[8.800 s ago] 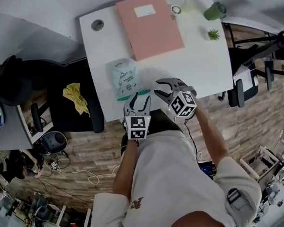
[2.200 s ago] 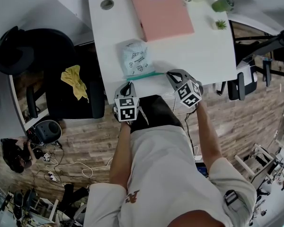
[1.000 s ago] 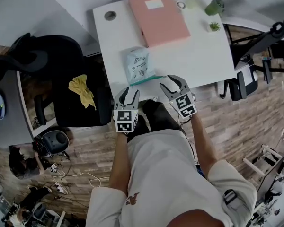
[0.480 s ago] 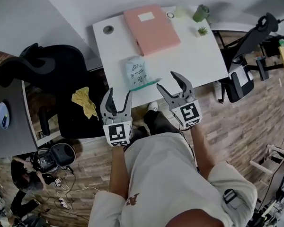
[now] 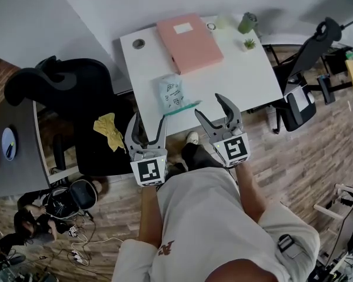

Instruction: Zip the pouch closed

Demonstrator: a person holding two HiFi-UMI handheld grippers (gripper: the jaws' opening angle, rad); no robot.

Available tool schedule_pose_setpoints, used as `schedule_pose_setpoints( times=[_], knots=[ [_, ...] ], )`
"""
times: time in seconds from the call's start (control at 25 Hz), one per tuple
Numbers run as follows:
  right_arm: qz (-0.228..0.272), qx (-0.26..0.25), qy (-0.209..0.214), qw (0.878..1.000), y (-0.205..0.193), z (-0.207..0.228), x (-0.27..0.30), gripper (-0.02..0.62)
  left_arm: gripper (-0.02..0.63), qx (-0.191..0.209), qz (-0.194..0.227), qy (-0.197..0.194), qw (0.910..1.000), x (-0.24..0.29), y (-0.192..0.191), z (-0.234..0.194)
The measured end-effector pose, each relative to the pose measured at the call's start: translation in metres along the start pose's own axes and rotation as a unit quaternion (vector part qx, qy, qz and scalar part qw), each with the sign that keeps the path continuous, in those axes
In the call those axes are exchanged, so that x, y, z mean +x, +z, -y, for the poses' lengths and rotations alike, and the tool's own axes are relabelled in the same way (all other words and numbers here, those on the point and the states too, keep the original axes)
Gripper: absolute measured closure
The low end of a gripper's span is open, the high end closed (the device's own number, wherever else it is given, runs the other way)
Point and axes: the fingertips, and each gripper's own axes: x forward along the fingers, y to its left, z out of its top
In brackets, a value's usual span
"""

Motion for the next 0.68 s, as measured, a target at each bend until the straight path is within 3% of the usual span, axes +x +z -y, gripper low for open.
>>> schedule_pose_setpoints(
  times=[0.68],
  knots=[
    [0.018,-0.017,0.005,1.0,0.015,0.016,0.008,0.293,0.296,0.011,0.007,0.013,0.9998,0.017,0.011,0.002]
  ],
)
